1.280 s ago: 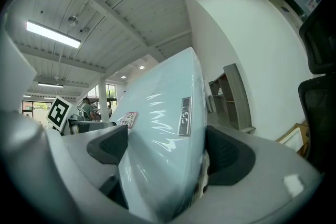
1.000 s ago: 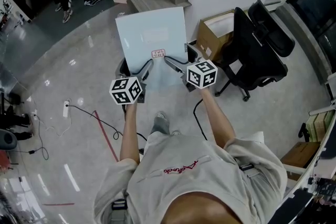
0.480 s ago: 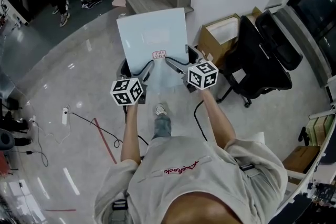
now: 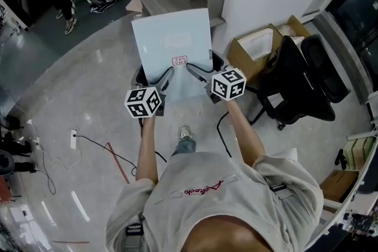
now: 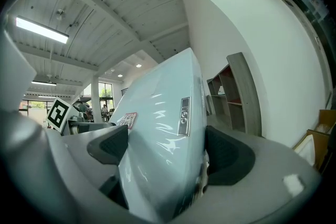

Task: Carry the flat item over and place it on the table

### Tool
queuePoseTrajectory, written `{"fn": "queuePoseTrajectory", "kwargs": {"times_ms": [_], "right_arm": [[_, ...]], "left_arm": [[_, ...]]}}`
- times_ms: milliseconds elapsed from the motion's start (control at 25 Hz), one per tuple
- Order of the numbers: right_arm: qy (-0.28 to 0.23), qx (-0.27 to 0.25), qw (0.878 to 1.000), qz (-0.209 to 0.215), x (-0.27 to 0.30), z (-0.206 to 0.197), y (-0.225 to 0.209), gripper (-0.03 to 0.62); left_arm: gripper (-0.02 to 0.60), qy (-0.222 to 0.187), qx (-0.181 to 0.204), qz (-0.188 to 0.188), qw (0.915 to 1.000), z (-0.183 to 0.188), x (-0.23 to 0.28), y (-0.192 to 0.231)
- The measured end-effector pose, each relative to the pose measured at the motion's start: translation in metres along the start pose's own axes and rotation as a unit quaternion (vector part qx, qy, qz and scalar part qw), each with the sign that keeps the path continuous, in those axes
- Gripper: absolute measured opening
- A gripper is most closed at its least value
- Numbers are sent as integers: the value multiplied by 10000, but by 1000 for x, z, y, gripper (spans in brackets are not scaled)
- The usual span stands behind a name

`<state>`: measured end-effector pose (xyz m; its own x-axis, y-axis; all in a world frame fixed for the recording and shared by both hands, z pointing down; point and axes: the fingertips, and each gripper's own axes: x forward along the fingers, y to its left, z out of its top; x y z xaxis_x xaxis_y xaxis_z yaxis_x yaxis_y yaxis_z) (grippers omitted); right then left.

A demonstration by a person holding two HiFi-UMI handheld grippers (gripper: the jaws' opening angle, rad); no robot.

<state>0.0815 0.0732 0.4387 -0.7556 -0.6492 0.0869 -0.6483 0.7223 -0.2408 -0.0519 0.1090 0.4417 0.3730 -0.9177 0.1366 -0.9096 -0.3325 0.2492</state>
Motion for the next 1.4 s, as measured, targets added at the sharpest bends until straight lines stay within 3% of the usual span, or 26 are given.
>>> {"fn": "queuePoseTrajectory", "kwargs": {"times_ms": [640,1400], "right_arm": [[-144,-108,9998,-111,138,46,-54,476],[-125,-22,9994,-318,175,45,-97,476]], "left_arm": [[508,-119,53,-156,9998,61,104,103],[508,9,10,-326,9995,59,161,128]]}}
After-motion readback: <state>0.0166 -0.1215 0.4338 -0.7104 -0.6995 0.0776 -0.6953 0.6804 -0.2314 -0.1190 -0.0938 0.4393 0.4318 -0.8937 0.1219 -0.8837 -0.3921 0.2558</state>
